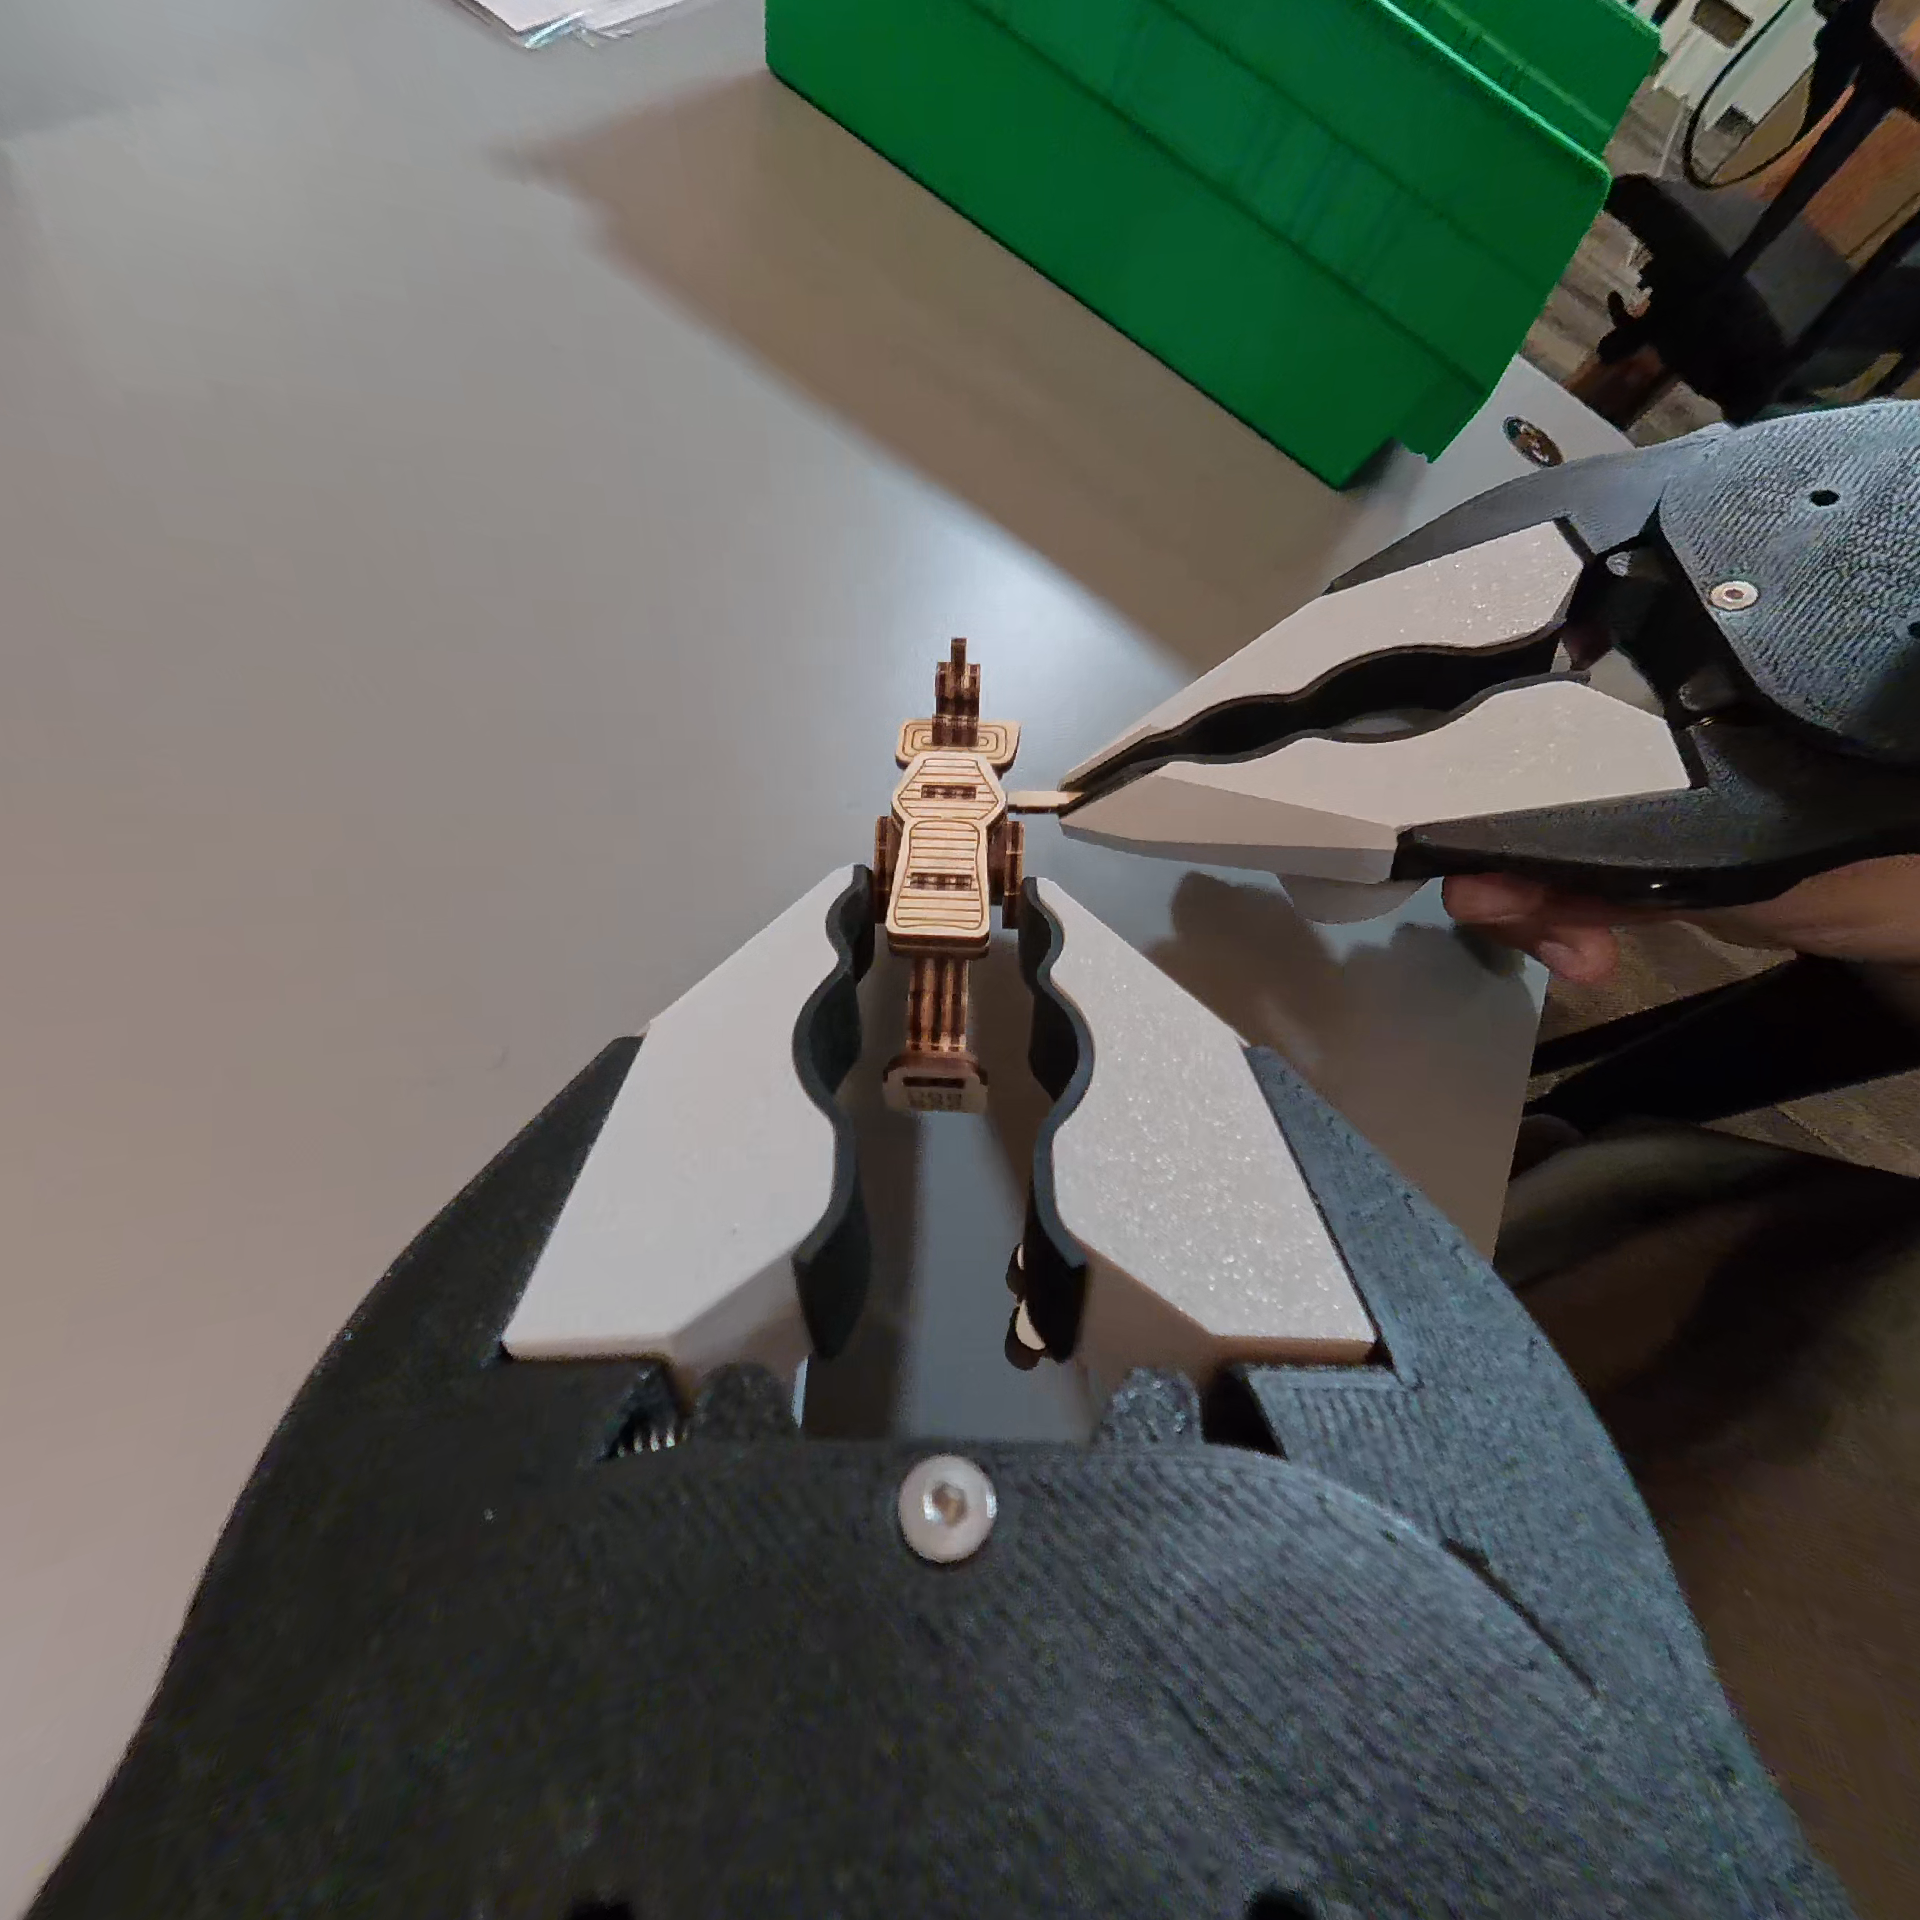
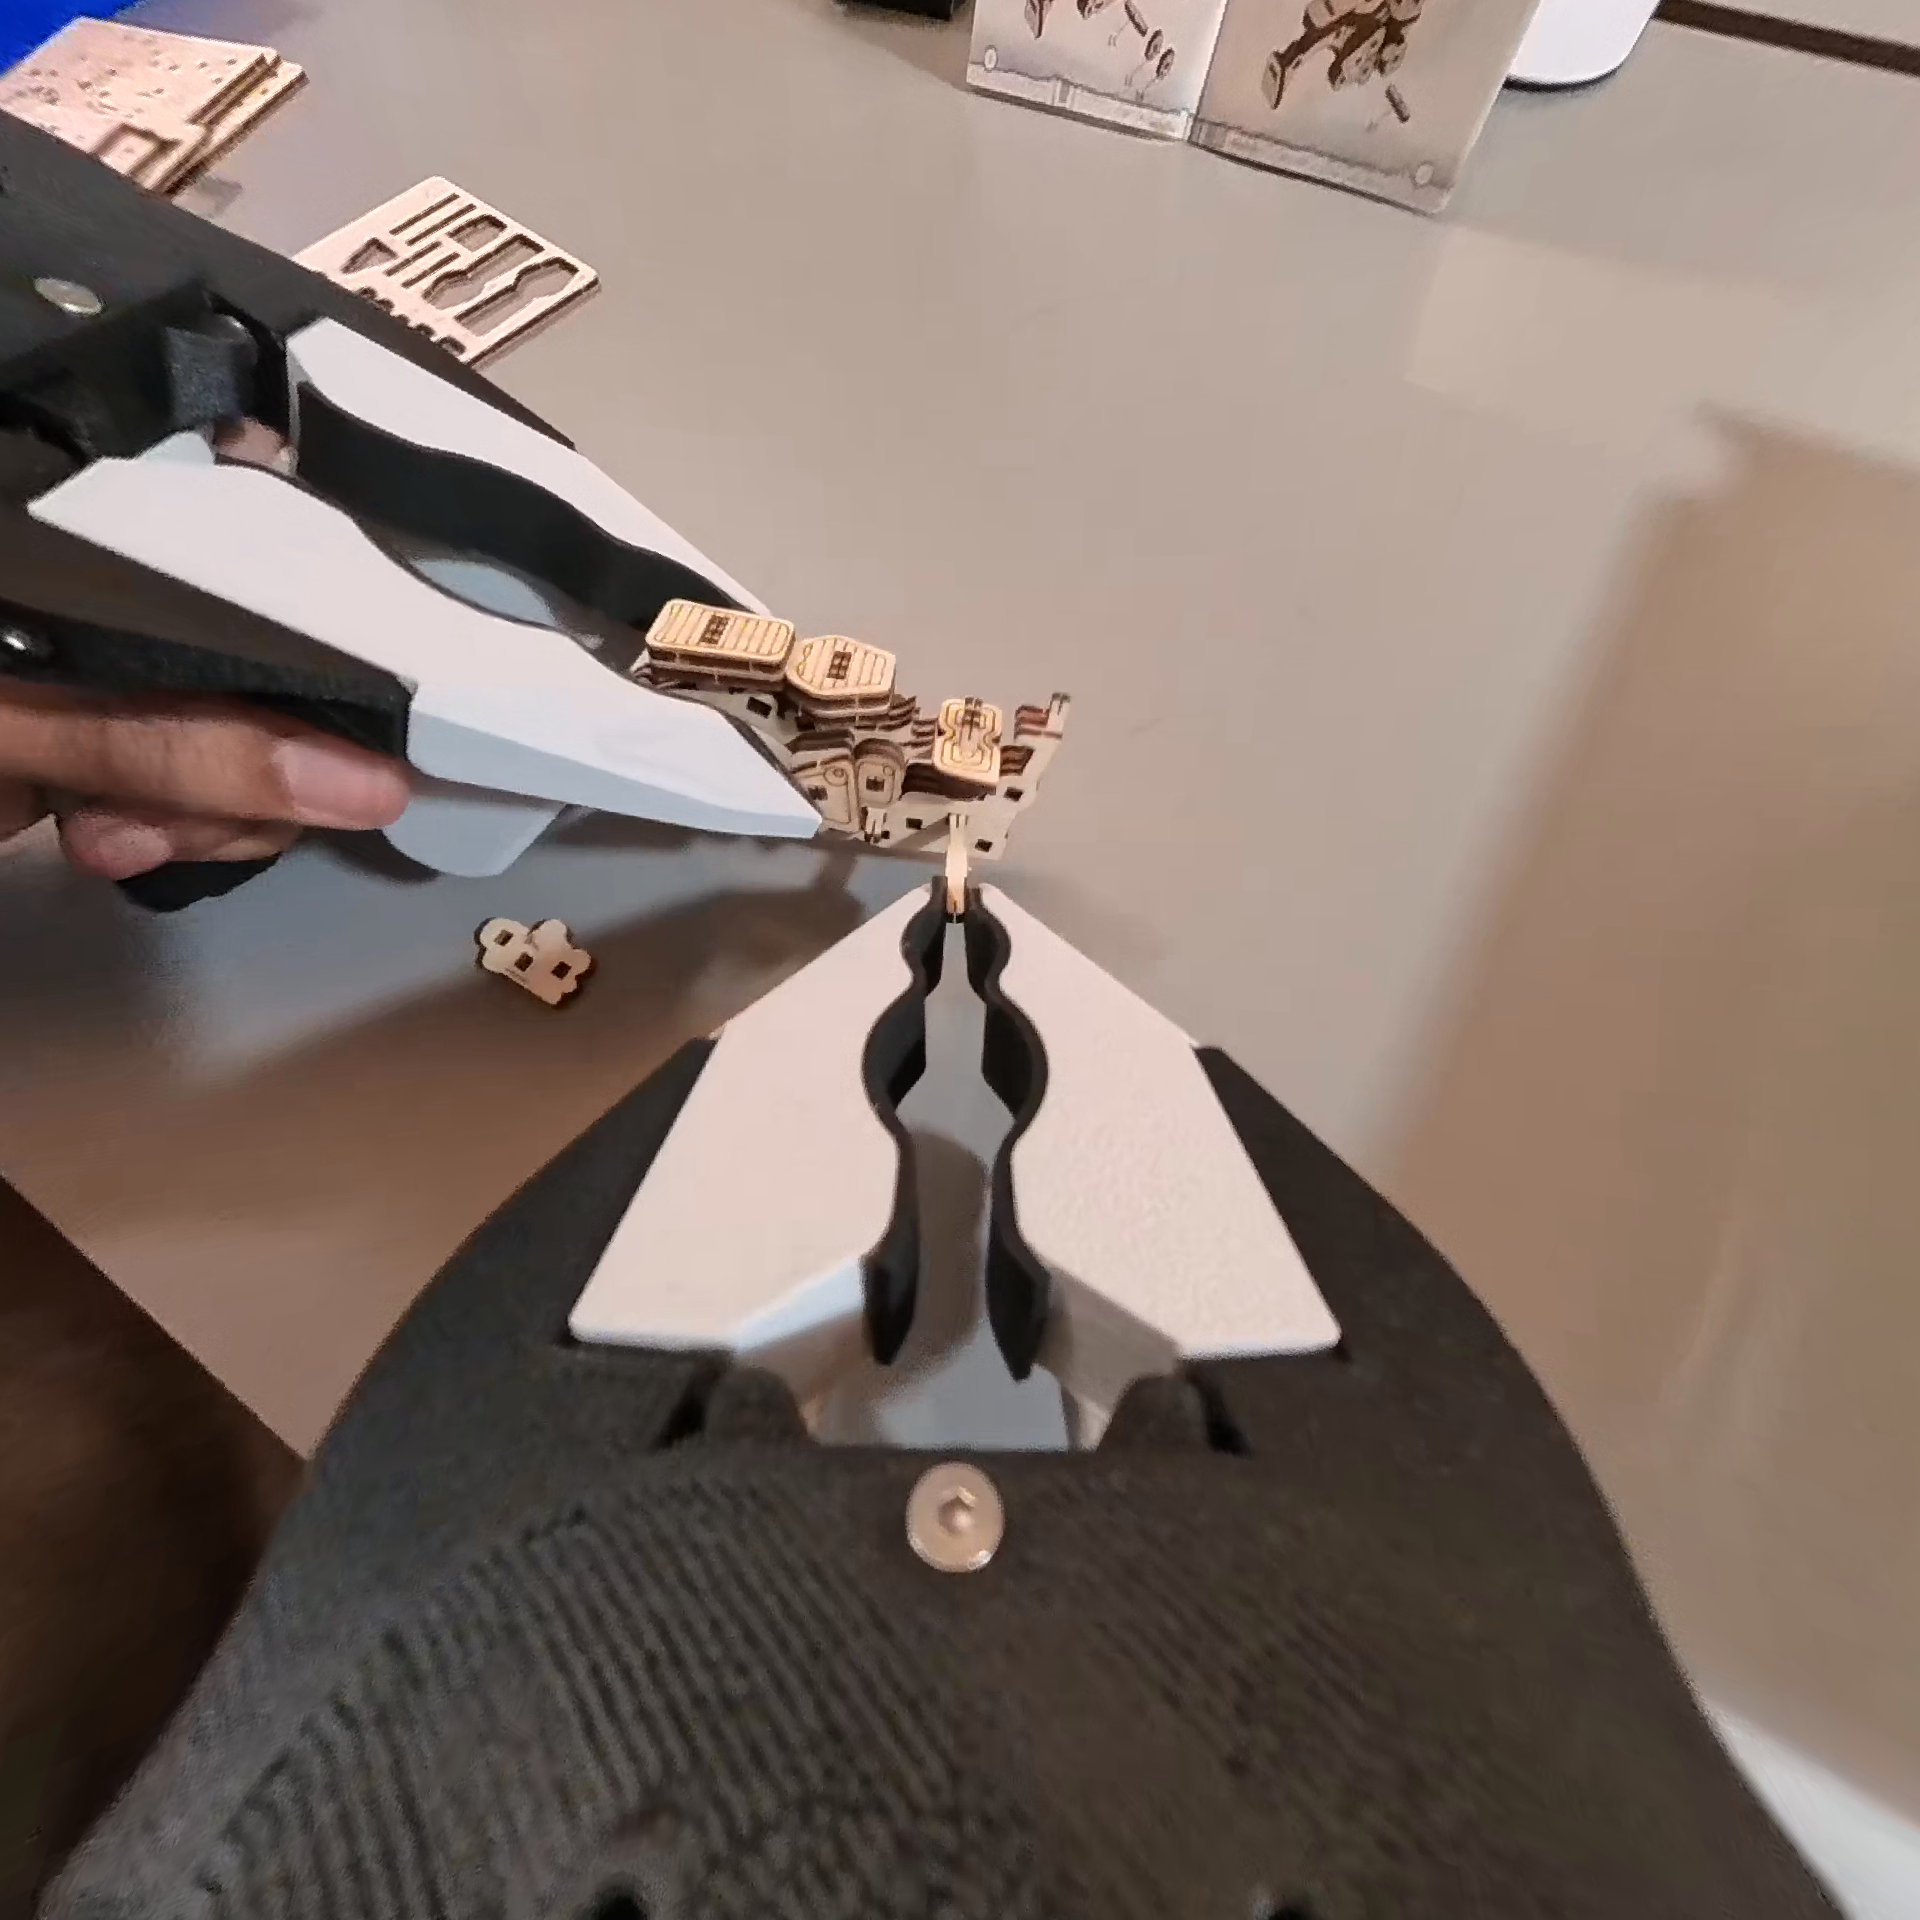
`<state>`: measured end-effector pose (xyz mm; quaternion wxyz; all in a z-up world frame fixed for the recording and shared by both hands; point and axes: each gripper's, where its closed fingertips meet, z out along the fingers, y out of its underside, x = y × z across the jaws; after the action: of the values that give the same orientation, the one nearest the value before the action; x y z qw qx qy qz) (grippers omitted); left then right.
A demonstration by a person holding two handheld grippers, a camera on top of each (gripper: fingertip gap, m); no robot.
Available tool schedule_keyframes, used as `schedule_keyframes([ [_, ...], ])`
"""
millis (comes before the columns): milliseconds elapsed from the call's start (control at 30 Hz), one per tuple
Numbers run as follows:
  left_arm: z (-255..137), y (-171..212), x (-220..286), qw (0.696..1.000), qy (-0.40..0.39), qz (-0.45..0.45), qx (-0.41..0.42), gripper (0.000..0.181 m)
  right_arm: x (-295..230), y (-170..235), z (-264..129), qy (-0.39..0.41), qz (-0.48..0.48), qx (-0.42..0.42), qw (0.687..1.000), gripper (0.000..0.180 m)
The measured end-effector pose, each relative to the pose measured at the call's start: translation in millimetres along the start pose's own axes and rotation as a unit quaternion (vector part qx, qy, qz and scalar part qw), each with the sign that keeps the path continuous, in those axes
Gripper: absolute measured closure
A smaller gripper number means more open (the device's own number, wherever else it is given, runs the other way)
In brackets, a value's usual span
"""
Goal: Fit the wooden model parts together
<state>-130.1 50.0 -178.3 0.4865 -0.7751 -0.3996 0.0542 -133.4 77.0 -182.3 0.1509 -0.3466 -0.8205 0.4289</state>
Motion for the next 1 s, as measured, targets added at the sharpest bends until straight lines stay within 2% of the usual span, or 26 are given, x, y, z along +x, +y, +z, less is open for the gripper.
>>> schedule_keyframes([
  [400,1.0,1.2,-0.1,1.000,0.014,-0.018,-0.005,0.155,-0.5,3.3,2.9,-0.074,0.134,0.000,0.988,0.178],
  [767,1.8,6.3,1.2,0.997,0.052,-0.058,-0.020,0.155,-1.9,4.2,5.4,-0.072,0.104,-0.004,0.992,0.178],
  [1000,2.4,7.0,1.8,0.999,0.025,-0.025,-0.023,0.155,-4.7,5.8,6.9,-0.059,0.093,-0.010,0.994,0.177],
])
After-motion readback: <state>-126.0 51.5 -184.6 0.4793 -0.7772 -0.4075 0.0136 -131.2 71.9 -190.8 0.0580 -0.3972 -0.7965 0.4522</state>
